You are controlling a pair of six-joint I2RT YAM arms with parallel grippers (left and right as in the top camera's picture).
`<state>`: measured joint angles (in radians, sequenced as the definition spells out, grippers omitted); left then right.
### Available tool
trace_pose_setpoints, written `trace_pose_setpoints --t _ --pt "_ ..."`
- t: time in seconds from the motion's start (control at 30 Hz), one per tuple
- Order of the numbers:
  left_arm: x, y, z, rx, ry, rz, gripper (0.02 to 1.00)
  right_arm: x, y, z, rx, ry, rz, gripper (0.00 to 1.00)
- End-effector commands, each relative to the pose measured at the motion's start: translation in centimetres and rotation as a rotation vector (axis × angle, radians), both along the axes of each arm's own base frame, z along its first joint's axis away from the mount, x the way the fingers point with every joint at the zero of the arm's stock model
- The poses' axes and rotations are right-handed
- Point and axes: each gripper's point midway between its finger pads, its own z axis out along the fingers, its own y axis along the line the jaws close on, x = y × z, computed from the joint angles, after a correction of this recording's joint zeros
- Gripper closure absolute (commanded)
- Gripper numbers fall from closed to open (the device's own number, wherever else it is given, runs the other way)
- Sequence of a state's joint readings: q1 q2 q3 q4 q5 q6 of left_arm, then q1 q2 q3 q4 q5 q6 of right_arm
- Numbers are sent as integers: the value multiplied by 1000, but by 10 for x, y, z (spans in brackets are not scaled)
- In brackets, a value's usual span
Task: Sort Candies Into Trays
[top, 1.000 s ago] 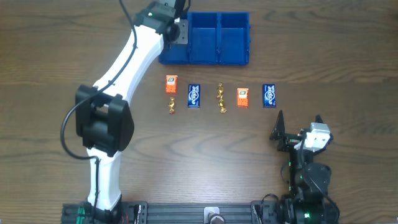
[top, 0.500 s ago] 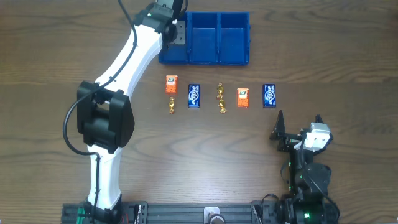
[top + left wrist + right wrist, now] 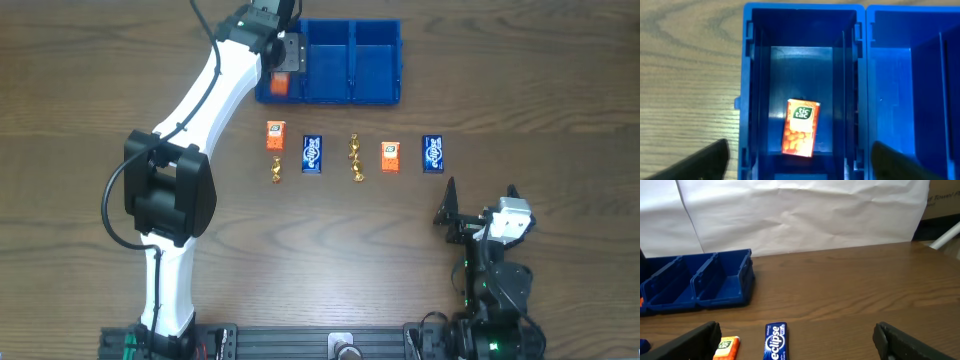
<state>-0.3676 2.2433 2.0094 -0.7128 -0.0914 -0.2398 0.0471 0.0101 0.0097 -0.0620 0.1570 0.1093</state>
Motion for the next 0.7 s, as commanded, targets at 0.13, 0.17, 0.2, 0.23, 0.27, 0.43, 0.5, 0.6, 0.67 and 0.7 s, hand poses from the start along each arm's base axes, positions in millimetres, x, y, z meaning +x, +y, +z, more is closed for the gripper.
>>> trace_pose_setpoints --t 0.13,0.17,0.2,0.23,0.27,0.43,0.5,0.6,0.67,0.7 --pt "1 2 60 -36 -99 13 27 -1 -3 0 -10 -1 -14 3" --pt "-9 3 79 -42 -109 12 27 -1 -3 0 -10 -1 -14 3" --pt "-20 4 94 -46 -109 14 27 -1 -3 0 -10 -1 -14 3" --pt "-33 5 107 -46 -104 16 29 -1 -3 0 -10 -1 -14 3" --pt "-48 5 120 -49 -95 15 29 -1 -3 0 -10 -1 -14 3" --pt "-108 3 124 -8 -78 46 45 -1 -3 0 -10 -1 -14 3" --pt "-118 4 97 -6 -53 43 62 -1 -3 0 -10 -1 -14 3" --pt "-128 10 43 13 16 62 86 -1 -3 0 -10 -1 -14 3" --pt "-131 10 15 21 42 58 93 -1 -3 0 -10 -1 -14 3" --pt "-132 10 7 23 51 56 95 -1 -3 0 -10 -1 -14 3"
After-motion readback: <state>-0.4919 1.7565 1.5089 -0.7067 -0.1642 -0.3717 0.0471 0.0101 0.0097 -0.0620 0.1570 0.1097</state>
